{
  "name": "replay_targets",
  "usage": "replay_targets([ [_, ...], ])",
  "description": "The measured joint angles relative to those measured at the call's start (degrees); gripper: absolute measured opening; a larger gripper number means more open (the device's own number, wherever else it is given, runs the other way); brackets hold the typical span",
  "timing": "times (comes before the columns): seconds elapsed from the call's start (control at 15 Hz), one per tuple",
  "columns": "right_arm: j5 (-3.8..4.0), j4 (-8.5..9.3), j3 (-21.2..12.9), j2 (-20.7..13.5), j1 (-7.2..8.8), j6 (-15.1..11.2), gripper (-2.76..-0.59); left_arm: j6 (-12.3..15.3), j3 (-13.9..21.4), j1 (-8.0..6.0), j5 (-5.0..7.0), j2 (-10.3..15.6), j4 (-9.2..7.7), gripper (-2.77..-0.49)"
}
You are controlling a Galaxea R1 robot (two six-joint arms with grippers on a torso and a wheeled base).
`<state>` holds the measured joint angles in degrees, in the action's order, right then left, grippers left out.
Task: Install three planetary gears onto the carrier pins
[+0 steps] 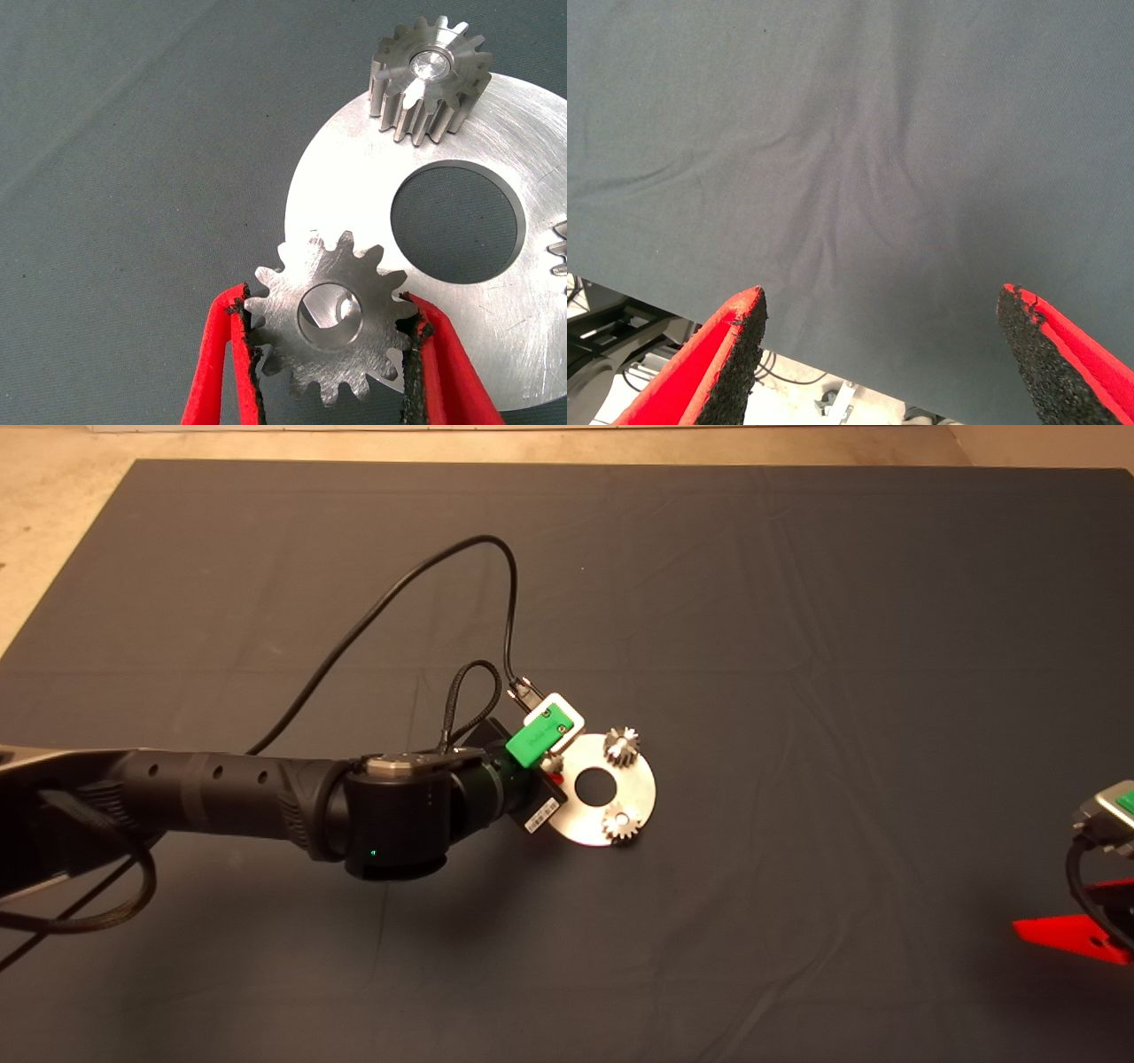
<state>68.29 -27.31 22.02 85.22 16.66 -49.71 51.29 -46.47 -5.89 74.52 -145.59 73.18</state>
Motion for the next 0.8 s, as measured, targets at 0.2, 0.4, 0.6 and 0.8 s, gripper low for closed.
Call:
replay_targets([
  [0.2, -0.11, 0.00, 0.0, 0.0, 0.00, 0.2, -1.44, 0.0, 0.0, -0.01, 0.06, 0.0, -0.03, -2.69],
  [0.4, -0.13, 0.00, 0.0, 0.0, 0.00, 0.2, -1.44, 0.0, 0.0, -0.01, 0.04, -0.1, -0.30, -2.69],
  [0.6, -0.21, 0.00, 0.0, 0.0, 0.00, 0.2, -1.44, -0.2, 0.0, -0.50, -0.29, 0.0, -2.99, -2.69],
  [0.8, -0.22, 0.00, 0.0, 0.0, 0.00, 0.2, -1.44, -0.2, 0.1, -0.52, -0.43, 0.0, -3.61, -2.69],
])
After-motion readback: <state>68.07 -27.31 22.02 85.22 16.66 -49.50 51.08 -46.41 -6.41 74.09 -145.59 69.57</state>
